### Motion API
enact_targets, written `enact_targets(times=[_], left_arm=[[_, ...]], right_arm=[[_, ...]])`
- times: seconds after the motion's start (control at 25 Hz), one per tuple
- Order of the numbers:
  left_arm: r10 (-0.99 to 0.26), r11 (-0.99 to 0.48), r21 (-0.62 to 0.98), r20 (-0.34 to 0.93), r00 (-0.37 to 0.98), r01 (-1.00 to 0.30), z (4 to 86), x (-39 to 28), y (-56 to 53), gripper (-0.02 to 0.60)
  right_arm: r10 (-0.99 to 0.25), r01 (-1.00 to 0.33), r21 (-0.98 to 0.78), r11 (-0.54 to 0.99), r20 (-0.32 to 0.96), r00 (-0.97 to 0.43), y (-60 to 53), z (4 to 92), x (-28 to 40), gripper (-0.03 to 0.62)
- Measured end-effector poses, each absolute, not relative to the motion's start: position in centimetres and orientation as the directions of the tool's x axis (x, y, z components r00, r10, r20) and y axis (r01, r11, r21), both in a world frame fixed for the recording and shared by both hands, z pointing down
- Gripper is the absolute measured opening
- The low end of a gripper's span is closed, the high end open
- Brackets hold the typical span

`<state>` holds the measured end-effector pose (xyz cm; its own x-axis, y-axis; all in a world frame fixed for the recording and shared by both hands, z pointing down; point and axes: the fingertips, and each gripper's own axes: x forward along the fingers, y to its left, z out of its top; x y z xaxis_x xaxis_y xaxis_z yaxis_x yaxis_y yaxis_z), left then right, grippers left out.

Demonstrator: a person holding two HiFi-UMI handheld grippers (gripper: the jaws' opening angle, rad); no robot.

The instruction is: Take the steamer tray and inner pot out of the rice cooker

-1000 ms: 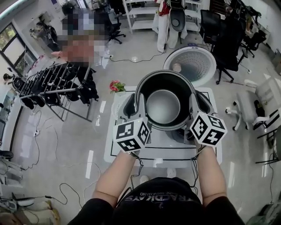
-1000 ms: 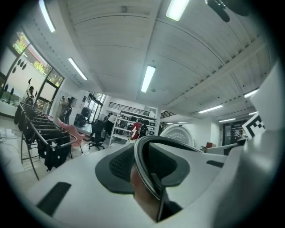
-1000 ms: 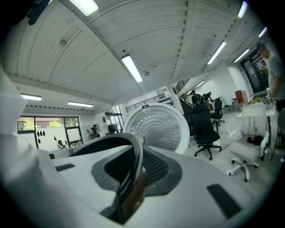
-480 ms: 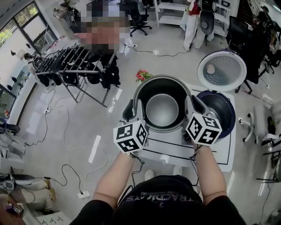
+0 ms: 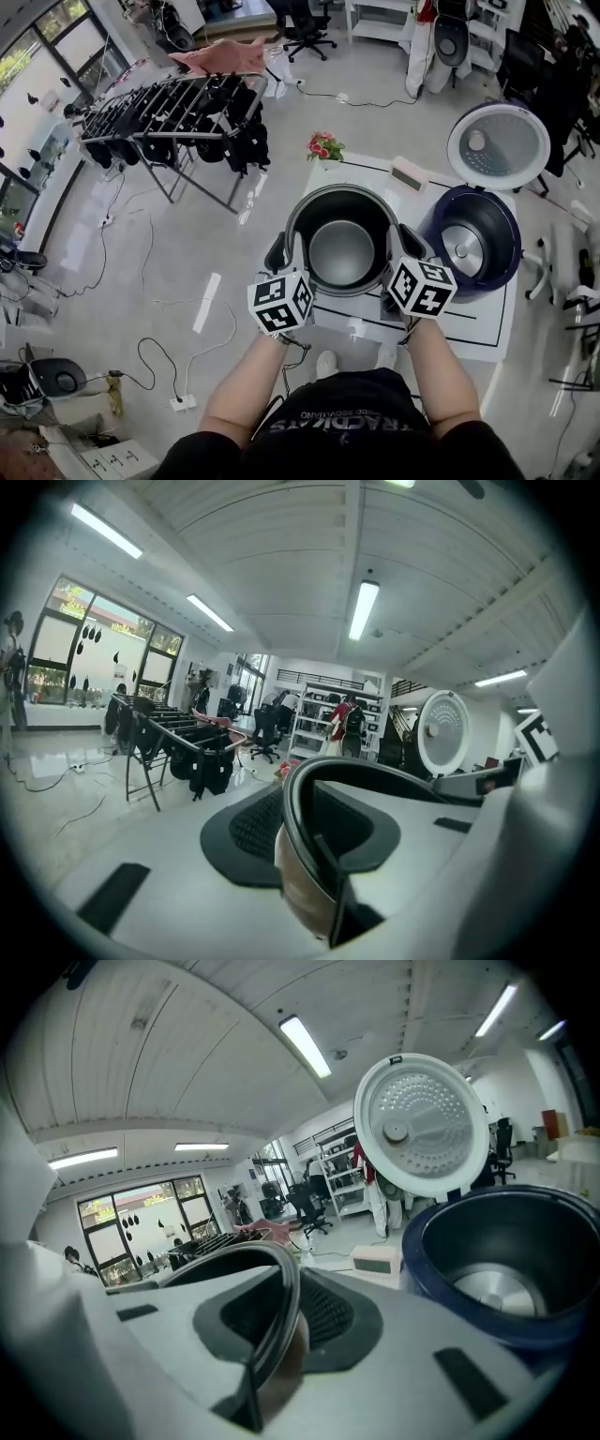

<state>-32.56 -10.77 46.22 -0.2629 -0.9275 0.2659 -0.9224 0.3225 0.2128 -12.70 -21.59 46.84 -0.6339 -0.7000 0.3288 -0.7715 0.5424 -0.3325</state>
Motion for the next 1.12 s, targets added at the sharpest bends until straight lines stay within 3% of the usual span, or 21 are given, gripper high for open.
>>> enact_targets(times=[0.4,1.12], left_arm=[[-0.895,0.325,0.211,0.383,-0.228,-0.922,52.8,-32.7,-8.9,0.101],[-0.869,0.292,0.197,0.464,-0.173,-0.936,57.6,-31.1,-8.8,0.103]], right_arm=[[-0.679,-0.800,-0.330,0.501,0.423,-0.600,-19.4,52.9,-12.7,0.064],[-0.660,-0.822,-0.313,0.475,0.491,-0.568,-19.4,57.5,-11.2,0.063]])
